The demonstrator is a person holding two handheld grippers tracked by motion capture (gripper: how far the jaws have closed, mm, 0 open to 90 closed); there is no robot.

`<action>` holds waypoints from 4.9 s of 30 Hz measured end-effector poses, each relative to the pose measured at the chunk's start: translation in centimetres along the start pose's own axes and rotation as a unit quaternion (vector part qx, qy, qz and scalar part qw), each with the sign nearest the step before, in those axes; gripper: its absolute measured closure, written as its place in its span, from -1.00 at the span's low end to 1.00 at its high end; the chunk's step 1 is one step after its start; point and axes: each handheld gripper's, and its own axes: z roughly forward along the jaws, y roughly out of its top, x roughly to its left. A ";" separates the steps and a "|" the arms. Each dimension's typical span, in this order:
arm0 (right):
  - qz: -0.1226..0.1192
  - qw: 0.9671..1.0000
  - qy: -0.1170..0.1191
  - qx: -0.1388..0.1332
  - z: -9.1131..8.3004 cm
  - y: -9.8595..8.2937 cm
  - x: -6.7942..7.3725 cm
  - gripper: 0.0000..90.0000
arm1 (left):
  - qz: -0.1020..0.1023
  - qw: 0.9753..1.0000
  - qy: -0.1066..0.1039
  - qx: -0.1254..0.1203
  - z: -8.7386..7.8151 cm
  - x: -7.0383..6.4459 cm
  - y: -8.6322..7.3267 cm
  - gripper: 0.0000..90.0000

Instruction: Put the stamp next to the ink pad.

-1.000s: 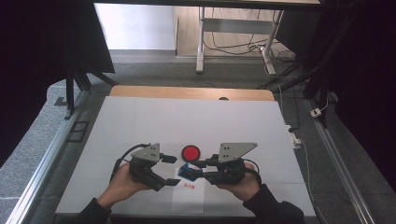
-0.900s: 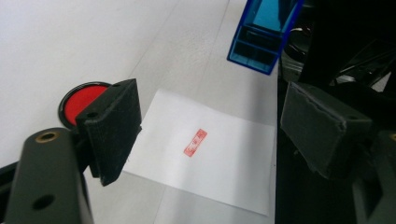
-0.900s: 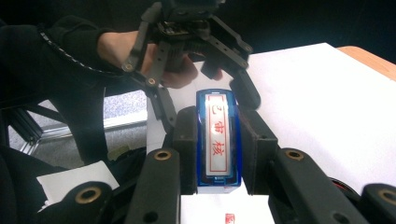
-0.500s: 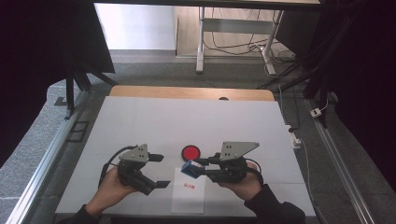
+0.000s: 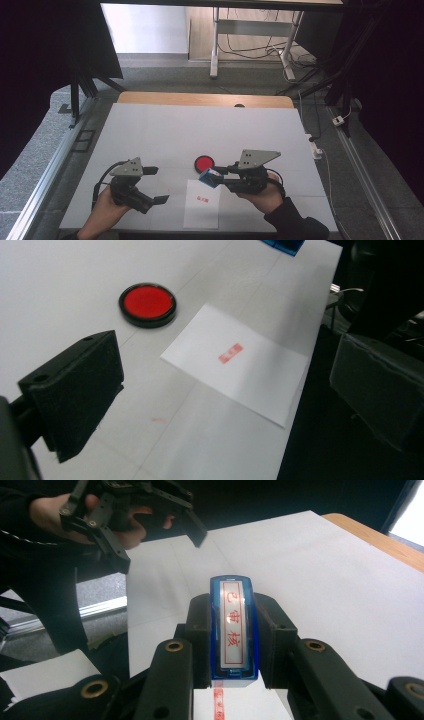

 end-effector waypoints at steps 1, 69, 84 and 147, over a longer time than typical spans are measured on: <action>-0.001 1.000 -0.002 0.002 0.0 0.0 0.0 0.58 | -0.001 1.000 0.005 0.000 -0.2 0.0 -0.2 -0.99; 0.072 0.964 -0.222 0.125 -4.3 -7.7 -8.6 0.58 | -0.112 0.981 0.150 0.042 -5.5 -0.4 -7.4 -1.00; 0.074 0.962 -0.211 0.158 -2.1 -8.7 -9.3 0.58 | -0.111 0.981 0.150 0.049 -5.3 -0.4 -7.3 -1.00; 0.158 0.955 -0.228 0.103 -6.7 -7.0 -4.1 -1.00 | -0.105 0.981 0.153 0.061 -5.1 -0.5 -7.3 -1.00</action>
